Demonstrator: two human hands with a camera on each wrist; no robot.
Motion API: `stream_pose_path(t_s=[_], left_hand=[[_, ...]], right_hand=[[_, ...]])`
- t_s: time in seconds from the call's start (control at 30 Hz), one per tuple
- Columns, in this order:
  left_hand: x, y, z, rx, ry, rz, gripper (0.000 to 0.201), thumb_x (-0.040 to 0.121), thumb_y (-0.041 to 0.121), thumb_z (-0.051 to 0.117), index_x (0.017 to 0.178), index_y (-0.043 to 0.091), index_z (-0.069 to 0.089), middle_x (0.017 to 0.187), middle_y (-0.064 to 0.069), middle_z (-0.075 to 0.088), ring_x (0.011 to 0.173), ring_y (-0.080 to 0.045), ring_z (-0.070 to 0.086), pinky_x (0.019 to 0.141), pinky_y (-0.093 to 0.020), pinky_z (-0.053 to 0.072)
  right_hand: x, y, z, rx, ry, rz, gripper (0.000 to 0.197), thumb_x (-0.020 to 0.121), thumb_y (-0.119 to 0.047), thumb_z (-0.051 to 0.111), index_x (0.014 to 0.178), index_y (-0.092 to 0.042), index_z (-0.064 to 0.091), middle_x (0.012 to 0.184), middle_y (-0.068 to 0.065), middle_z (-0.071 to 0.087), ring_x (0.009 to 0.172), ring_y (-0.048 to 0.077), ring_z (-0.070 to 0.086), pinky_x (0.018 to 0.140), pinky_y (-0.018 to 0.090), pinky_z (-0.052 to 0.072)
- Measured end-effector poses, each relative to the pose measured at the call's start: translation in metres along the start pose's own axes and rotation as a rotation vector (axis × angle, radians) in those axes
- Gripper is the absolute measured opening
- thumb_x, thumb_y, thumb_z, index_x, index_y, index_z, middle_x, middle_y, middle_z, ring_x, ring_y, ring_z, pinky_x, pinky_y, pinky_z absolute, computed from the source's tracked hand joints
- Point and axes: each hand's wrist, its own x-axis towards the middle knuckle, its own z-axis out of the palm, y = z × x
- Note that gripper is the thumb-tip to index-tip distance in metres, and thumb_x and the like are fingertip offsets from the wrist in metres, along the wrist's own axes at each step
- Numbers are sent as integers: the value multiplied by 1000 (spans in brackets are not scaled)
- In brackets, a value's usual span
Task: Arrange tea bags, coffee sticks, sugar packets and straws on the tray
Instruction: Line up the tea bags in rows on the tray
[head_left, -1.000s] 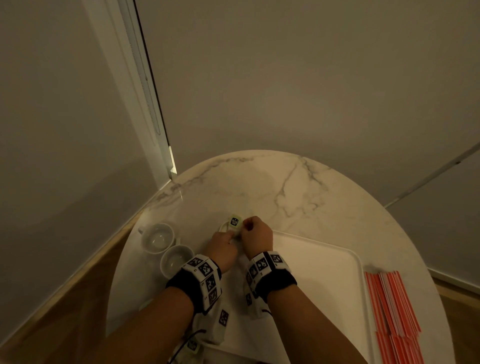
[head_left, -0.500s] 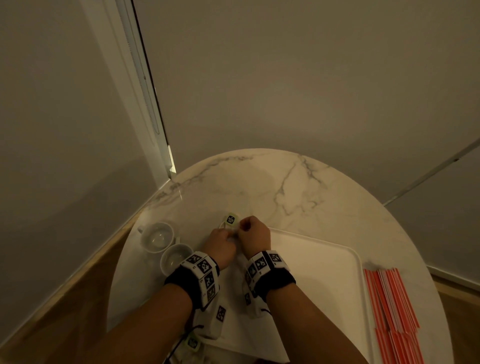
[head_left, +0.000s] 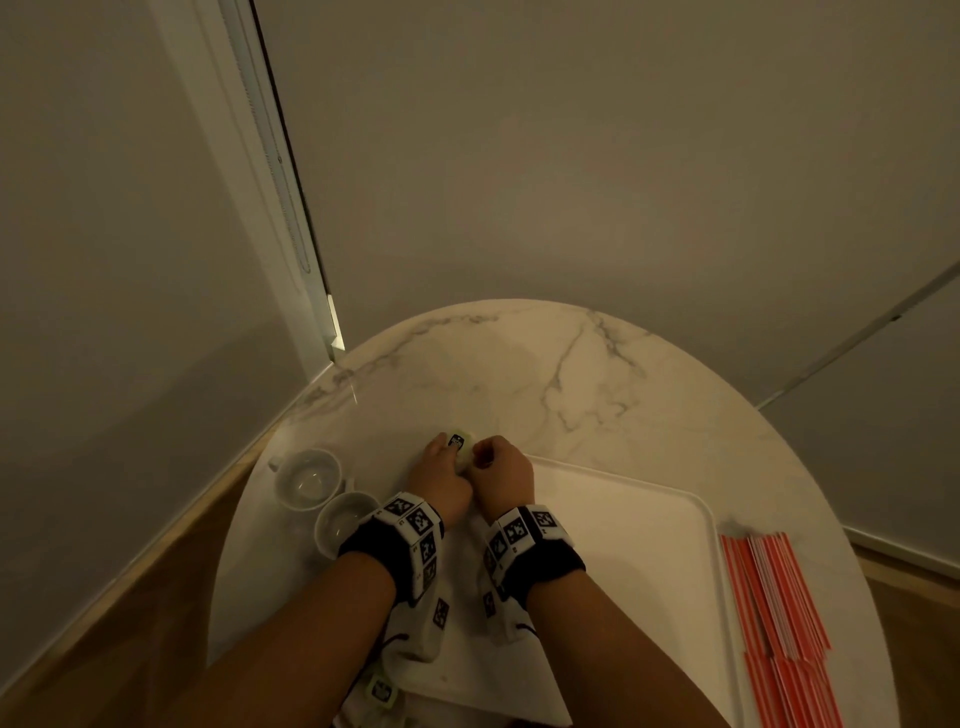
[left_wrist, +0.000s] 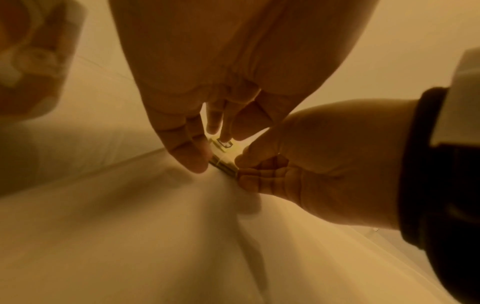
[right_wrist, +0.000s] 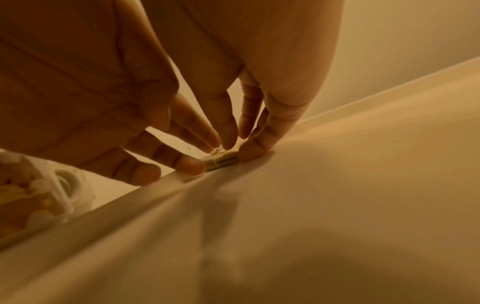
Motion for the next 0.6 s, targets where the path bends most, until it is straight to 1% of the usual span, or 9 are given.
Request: stream_pose_path(t_s=[0.13, 0.3, 0.37, 0.43, 0.5, 0.6], left_hand=[[2, 2, -1, 27, -17, 1, 63, 91, 3, 37, 151, 13, 19, 160, -1, 6, 146, -22, 15, 116, -28, 14], [1, 0, 1, 53, -14, 11, 62, 91, 4, 36, 151, 11, 19, 160, -1, 7, 145, -23, 16, 117, -29, 12], [1, -1, 3, 69, -3, 30, 62, 91, 5, 38, 150, 14, 23, 160, -1, 12, 143, -26, 22, 117, -31, 15], [1, -2, 4, 104, -4, 50, 60, 89, 6, 39, 147, 18, 33, 157, 0, 21, 138, -30, 31, 116, -34, 22], [0, -4, 6, 122, -14, 57, 57, 87, 6, 39, 141, 22, 42, 154, 1, 28, 132, -32, 37, 113, -37, 27], [1, -6, 6, 123, -26, 60, 58, 84, 6, 39, 140, 22, 43, 153, 1, 31, 129, -31, 39, 112, -39, 29]], right_hand=[[2, 0, 1, -14, -9, -3, 19, 79, -5, 63, 98, -9, 66, 100, 7, 68, 94, 22, 63, 80, 25, 47], [3, -2, 0, -43, -21, -29, 22, 83, -5, 61, 105, -7, 65, 107, 10, 65, 97, 23, 61, 78, 21, 42], [3, -3, 1, -40, -14, -33, 23, 83, -4, 60, 106, -7, 63, 107, 10, 66, 97, 23, 61, 77, 22, 43], [2, -2, 2, -21, -7, -30, 24, 83, -2, 59, 107, -7, 60, 106, 11, 66, 95, 23, 61, 75, 21, 42], [3, -1, 4, -8, 1, -29, 23, 84, -1, 58, 107, -7, 58, 105, 11, 67, 93, 23, 62, 72, 22, 41], [4, -2, 5, -29, -6, -35, 22, 84, -3, 59, 107, -7, 59, 106, 11, 66, 94, 24, 62, 76, 25, 45]])
